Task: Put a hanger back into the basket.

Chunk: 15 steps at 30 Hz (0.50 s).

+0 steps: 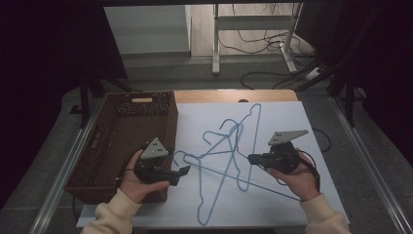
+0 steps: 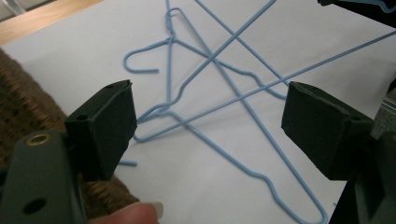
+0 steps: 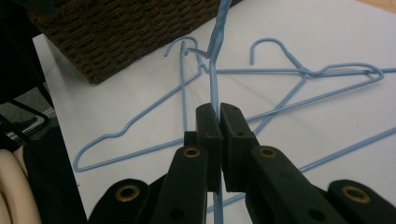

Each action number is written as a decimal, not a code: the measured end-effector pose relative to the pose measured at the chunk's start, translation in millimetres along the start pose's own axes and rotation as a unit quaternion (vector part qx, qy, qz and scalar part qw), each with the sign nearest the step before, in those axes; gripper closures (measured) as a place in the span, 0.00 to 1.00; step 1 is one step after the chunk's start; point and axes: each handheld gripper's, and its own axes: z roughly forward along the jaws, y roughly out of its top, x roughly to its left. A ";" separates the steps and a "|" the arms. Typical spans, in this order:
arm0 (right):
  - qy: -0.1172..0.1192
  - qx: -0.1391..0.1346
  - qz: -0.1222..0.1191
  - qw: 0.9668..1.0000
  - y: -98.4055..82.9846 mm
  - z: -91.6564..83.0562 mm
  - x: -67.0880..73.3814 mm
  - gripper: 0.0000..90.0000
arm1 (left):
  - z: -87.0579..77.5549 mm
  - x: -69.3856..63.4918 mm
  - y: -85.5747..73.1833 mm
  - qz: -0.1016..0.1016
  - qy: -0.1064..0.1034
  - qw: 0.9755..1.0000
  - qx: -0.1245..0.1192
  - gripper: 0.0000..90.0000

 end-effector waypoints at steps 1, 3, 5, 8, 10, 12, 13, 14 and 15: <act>0.000 0.000 -0.002 1.000 0.6 -1.0 1.3 0.98 | 1.6 -1.4 1.7 0.003 -0.002 1.000 0.001 0.21; 0.004 -0.003 -0.007 1.000 1.8 -3.8 4.0 0.98 | 5.1 -3.4 4.7 0.006 -0.005 1.000 0.003 0.21; 0.005 -0.004 -0.008 1.000 2.1 -4.9 4.7 0.98 | 8.8 -4.6 7.5 0.010 -0.009 1.000 0.006 0.21; 0.007 -0.013 -0.012 1.000 3.1 -8.9 6.6 0.98 | 16.8 -7.1 12.0 0.021 -0.016 0.999 0.018 0.25; 0.010 -0.014 -0.014 1.000 3.7 -10.5 7.7 0.98 | 20.7 -8.3 14.1 0.024 -0.017 0.999 0.021 0.25; 0.010 -0.015 -0.015 1.000 4.0 -11.4 8.3 0.98 | 22.3 -8.5 15.2 0.025 -0.018 0.999 0.023 0.26; 0.013 -0.016 -0.016 1.000 4.2 -12.0 8.7 0.98 | 24.4 -8.6 16.5 0.027 -0.020 0.999 0.025 0.26; 0.015 -0.017 -0.017 1.000 4.5 -12.9 9.4 0.98 | 25.7 -8.7 17.3 0.027 -0.021 0.999 0.025 0.26; 0.016 -0.017 -0.018 1.000 4.6 -13.6 9.8 0.98 | 27.4 -8.5 18.3 0.027 -0.022 0.999 0.026 0.27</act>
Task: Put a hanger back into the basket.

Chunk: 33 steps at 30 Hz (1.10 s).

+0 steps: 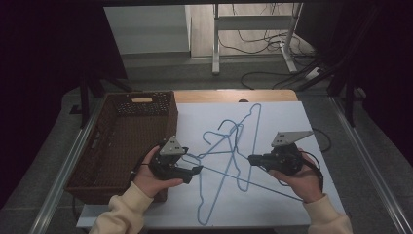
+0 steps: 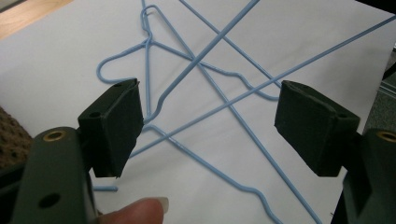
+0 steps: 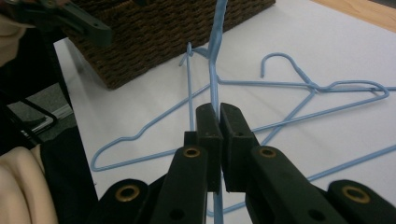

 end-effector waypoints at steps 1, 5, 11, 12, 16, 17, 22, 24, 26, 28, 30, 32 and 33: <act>0.004 0.000 -0.002 1.000 0.4 -1.1 1.2 0.98 | 3.4 0.9 1.7 0.001 -0.005 1.000 0.000 0.27; 0.014 0.000 -0.006 1.000 0.4 -2.3 2.2 0.98 | 10.1 3.7 5.3 -0.003 -0.020 1.000 0.003 0.29; 0.030 0.001 -0.010 0.999 1.0 -4.4 3.6 0.98 | 21.4 3.1 11.1 0.001 -0.033 0.999 0.016 0.31; 0.033 0.000 -0.011 0.999 1.2 -4.8 3.9 0.98 | 23.4 2.9 12.4 0.004 -0.036 0.999 0.020 0.32; 0.042 0.000 -0.015 0.999 1.9 -6.9 5.5 0.98 | 32.6 0.8 17.4 0.005 -0.049 0.998 0.026 0.34; 0.044 0.001 -0.016 0.999 2.0 -7.2 6.0 0.98 | 32.6 0.8 17.4 0.005 -0.049 0.998 0.026 0.35; 0.055 -0.004 -0.019 0.998 2.3 -8.8 7.1 0.98 | 46.4 -1.0 20.3 0.009 -0.050 0.998 0.044 0.47; 0.065 -0.004 -0.019 0.998 2.3 -9.8 6.8 0.98 | 52.5 -1.3 20.9 0.007 -0.052 0.997 0.054 0.56; 0.067 -0.007 -0.019 0.998 1.8 -10.2 5.5 0.98 | 58.8 -1.7 21.6 0.005 -0.063 0.996 0.063 0.68; 0.068 -0.005 -0.018 0.997 1.3 -11.2 4.0 0.97 | 59.2 -2.2 21.9 0.007 -0.062 0.996 0.064 0.75; 0.067 -0.004 -0.017 0.998 1.0 -12.1 3.2 0.97 | 59.0 -3.7 22.6 0.014 -0.069 0.995 0.068 0.77; 0.070 0.000 -0.019 0.997 -0.2 -13.1 1.0 0.97 | 58.2 -5.8 22.9 0.026 -0.078 0.994 0.076 0.81; 0.065 0.001 -0.021 0.998 -2.0 -13.2 -1.3 0.97 | 56.6 -5.8 23.5 0.043 -0.080 0.992 0.086 0.83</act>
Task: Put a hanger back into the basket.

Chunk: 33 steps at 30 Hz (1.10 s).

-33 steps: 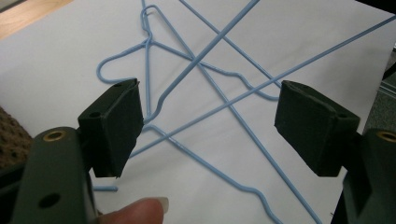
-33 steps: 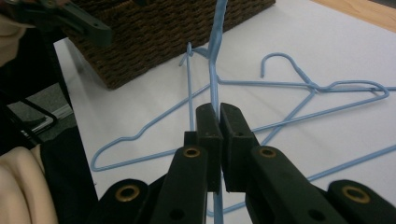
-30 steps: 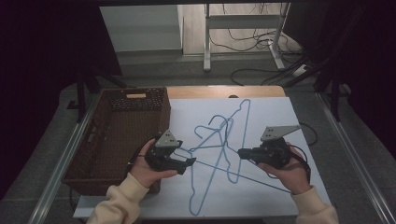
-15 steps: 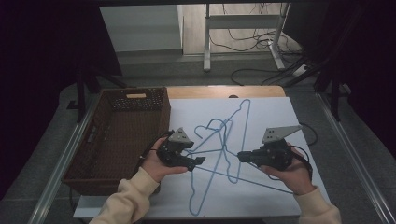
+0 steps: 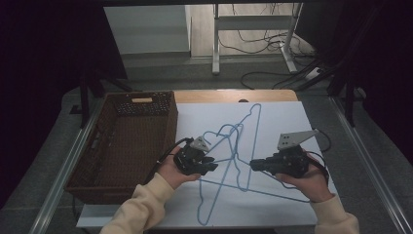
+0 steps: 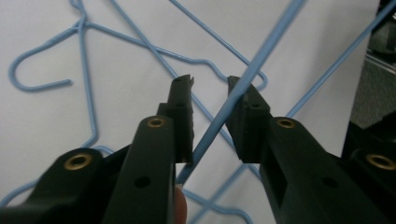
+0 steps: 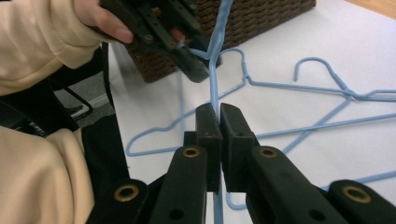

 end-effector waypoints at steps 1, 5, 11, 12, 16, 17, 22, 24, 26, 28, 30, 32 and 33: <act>-0.003 0.002 -0.001 1.000 -1.1 0.2 -1.4 0.97 | -1.1 -3.7 0.4 0.011 -0.010 1.000 0.005 0.85; -0.017 0.000 0.001 1.000 -4.0 0.4 -5.7 0.95 | -3.4 -8.7 1.1 0.026 -0.035 0.999 0.012 0.91; -0.052 -0.021 0.005 0.998 -8.7 0.7 -11.7 0.79 | -12.7 -14.2 0.9 0.015 -0.058 0.998 -0.008 0.95; -0.054 -0.026 0.004 0.998 -8.1 0.4 -10.8 0.75 | -16.2 -14.7 -0.1 0.008 -0.055 0.998 -0.012 0.95; -0.064 -0.047 0.007 0.997 -6.8 -1.4 -9.7 0.60 | -23.0 -13.1 -1.2 -0.002 -0.055 0.998 -0.022 0.95; -0.074 -0.057 0.013 0.996 -7.4 -2.8 -10.9 0.51 | -25.8 -12.2 -1.4 -0.003 -0.054 0.998 -0.024 0.95; -0.087 -0.076 0.031 0.993 -12.0 -7.0 -16.6 0.42 | -42.8 -7.2 -3.1 -0.022 -0.051 0.997 -0.050 0.95; -0.097 -0.086 0.044 0.991 -16.3 -9.4 -21.1 0.37 | -50.6 -4.5 -4.0 -0.029 -0.048 0.996 -0.063 0.95; -0.100 -0.089 0.053 0.990 -19.1 -9.3 -23.8 0.35 | -58.4 -0.7 -5.0 -0.034 -0.044 0.996 -0.072 0.95; -0.103 -0.091 0.060 0.989 -21.7 -7.4 -25.8 0.34 | -65.1 2.7 -6.3 -0.045 -0.043 0.995 -0.084 0.95; -0.105 -0.086 0.064 0.989 -24.2 -5.4 -27.5 0.34 | -72.4 7.0 -7.9 -0.049 -0.039 0.994 -0.091 0.95; -0.107 -0.082 0.066 0.989 -26.2 -3.3 -29.2 0.34 | -84.1 12.9 -10.7 -0.058 -0.036 0.992 -0.108 0.95; -0.107 -0.081 0.067 0.989 -27.1 -2.3 -29.9 0.34 | -87.8 14.6 -11.7 -0.063 -0.037 0.991 -0.116 0.95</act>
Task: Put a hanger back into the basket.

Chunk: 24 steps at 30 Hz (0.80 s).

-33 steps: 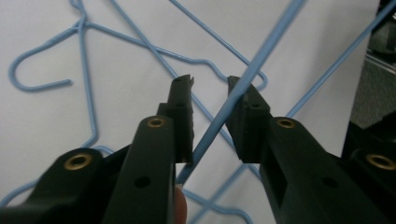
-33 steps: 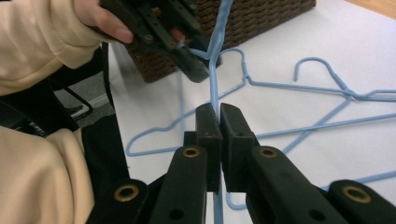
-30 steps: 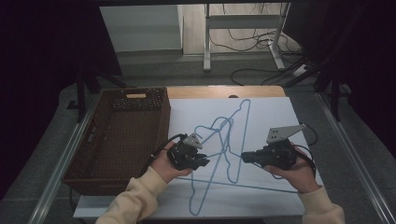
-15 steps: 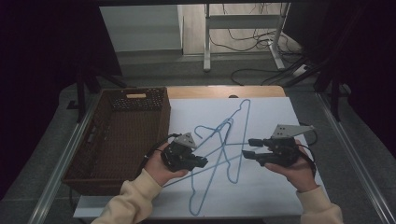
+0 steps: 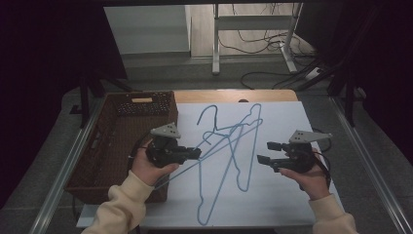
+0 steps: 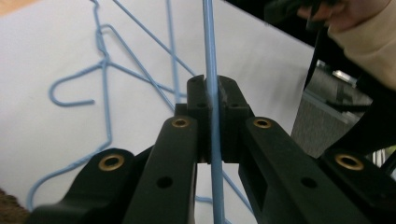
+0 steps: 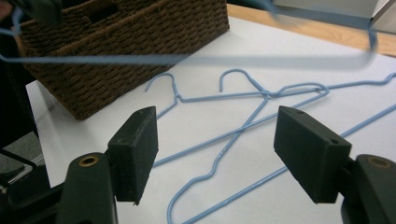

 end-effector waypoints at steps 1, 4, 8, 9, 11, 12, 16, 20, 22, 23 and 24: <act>0.000 0.000 0.000 1.000 0.0 0.0 0.0 0.34 | 0.0 0.0 0.0 0.000 0.000 1.000 0.000 0.95; -0.001 0.005 0.005 1.000 -2.5 2.2 -1.5 0.34 | -13.8 6.0 0.4 -0.006 0.000 1.000 -0.015 0.95; -0.004 0.009 0.009 1.000 -4.9 3.1 -2.8 0.33 | -32.9 13.6 -0.7 -0.018 0.011 0.999 -0.036 0.95; -0.005 0.010 0.009 1.000 -5.6 3.5 -3.5 0.33 | -42.4 18.4 -1.7 -0.024 0.017 0.999 -0.044 0.95; -0.004 0.013 0.015 1.000 -6.8 4.2 -5.2 0.33 | -50.9 23.5 -2.7 -0.031 0.024 0.998 -0.051 0.95; -0.006 0.014 0.017 1.000 -7.4 4.8 -5.9 0.33 | -50.9 23.5 -2.7 -0.031 0.024 0.998 -0.051 0.95; -0.008 0.023 0.020 1.000 -10.0 6.8 -8.3 0.32 | -70.5 37.5 -6.8 -0.046 0.046 0.996 -0.065 0.95; -0.011 0.032 0.020 0.999 -11.8 9.4 -8.9 0.32 | -81.2 46.2 -11.2 -0.059 0.059 0.994 -0.073 0.95; -0.011 0.040 0.017 0.999 -13.3 11.8 -8.4 0.32 | -91.2 55.0 -17.4 -0.069 0.073 0.992 -0.077 0.95; -0.012 0.043 0.015 0.999 -13.6 12.5 -8.2 0.32 | -94.3 58.0 -19.9 -0.073 0.077 0.991 -0.079 0.95; -0.012 0.043 0.015 0.999 -13.6 12.5 -8.2 0.32 | -94.3 58.0 -19.9 -0.073 0.077 0.991 -0.079 0.95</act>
